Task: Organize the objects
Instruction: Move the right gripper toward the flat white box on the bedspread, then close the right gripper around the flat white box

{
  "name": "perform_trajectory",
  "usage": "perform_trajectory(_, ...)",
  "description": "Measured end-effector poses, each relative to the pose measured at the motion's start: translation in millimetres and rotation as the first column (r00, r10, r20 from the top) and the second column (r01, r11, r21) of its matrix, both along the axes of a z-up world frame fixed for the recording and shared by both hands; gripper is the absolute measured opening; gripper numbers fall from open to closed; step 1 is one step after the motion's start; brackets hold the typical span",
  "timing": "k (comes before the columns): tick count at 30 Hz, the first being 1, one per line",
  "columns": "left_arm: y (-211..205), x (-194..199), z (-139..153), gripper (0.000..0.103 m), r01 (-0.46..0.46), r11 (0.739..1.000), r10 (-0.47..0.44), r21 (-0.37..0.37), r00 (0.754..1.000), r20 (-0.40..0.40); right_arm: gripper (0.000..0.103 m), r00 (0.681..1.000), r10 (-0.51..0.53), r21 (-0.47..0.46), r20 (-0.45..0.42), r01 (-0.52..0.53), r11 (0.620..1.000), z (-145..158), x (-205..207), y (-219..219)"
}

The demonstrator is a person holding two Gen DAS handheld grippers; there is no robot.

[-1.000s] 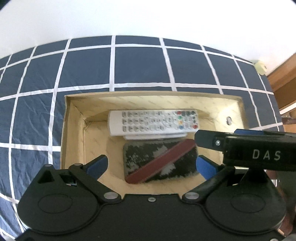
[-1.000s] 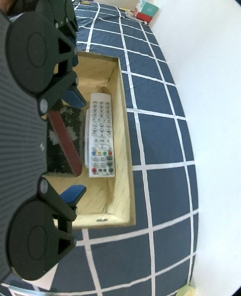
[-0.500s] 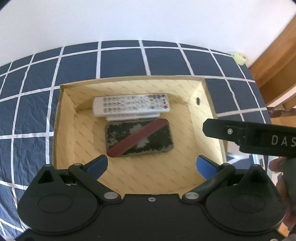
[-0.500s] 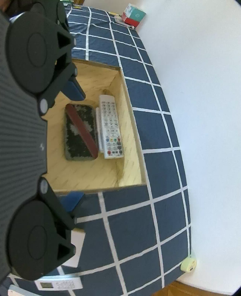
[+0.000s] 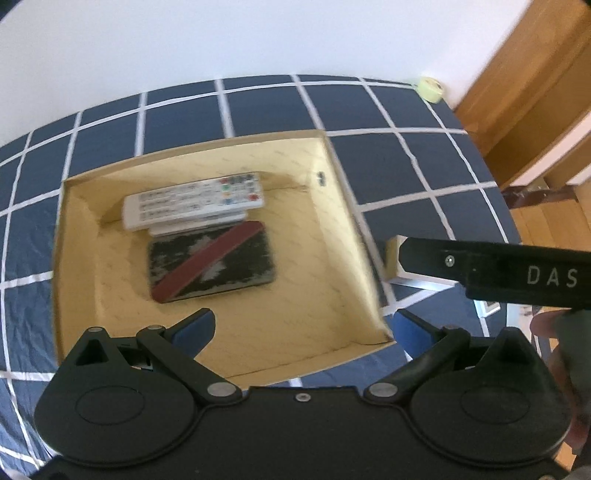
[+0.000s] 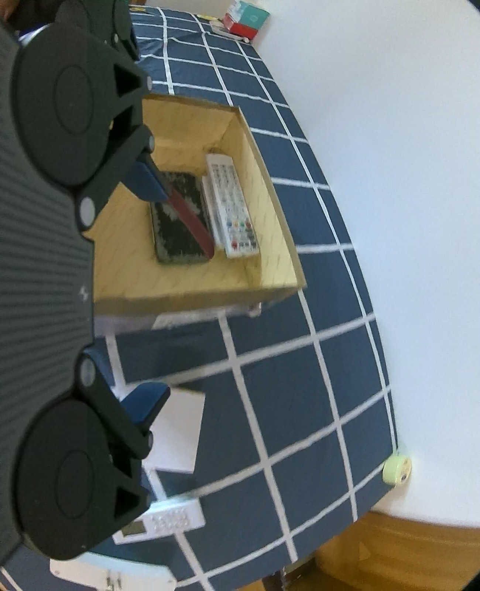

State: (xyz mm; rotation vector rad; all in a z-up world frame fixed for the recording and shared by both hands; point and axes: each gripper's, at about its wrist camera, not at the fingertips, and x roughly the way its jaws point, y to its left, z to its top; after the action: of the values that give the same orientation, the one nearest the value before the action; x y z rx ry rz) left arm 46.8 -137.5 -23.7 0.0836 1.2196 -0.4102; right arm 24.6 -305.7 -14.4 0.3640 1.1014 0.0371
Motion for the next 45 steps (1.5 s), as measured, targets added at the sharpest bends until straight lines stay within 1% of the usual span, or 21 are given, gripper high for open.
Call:
perform_trajectory(7,-52,-6,-7,0.103,0.044,0.999,-0.044,0.004,0.999,-0.004,0.103,0.999,-0.047,0.012,-0.010,0.047,0.999,-10,-11,-53)
perform_trajectory(11,-84,-8,-12,0.103,0.074,0.997,-0.074,0.011,0.997,-0.005,0.103,0.996,-0.083,0.036,-0.022,0.084,0.996,-19,-12,-84)
perform_trajectory(17,-125,-3,-24,0.103,0.127,0.991,-0.126,0.031,0.992,-0.028,0.103,0.991,-0.128,0.068,-0.049,0.132,0.989,-34,-10,-121)
perform_trajectory(21,-146,3,-35,0.103,0.166,0.985,-0.163,0.041,0.985,-0.057,0.103,0.984,-0.166,0.096,-0.063,0.172,0.981,-42,-8,-139)
perform_trajectory(28,-171,22,-57,0.103,0.213,0.976,-0.208,0.053,0.974,-0.093,0.103,0.974,-0.200,0.120,-0.107,0.212,0.970,-64,2,-155)
perform_trajectory(32,-179,33,-79,0.103,0.245,0.968,-0.235,0.063,0.963,-0.131,0.103,0.966,-0.219,0.126,-0.141,0.237,0.963,-80,12,-159)
perform_trajectory(39,-188,54,-111,0.102,0.287,0.957,-0.272,0.045,0.940,-0.206,0.103,0.954,-0.219,0.121,-0.205,0.246,0.962,-111,30,-162)
perform_trajectory(41,-189,59,-117,0.102,0.289,0.957,-0.275,0.026,0.933,-0.231,0.103,0.950,-0.215,0.119,-0.226,0.246,0.962,-120,35,-162)
perform_trajectory(45,-190,67,-130,0.102,0.286,0.958,-0.273,0.013,0.926,-0.262,0.103,0.946,-0.196,0.123,-0.259,0.234,0.964,-133,43,-161)
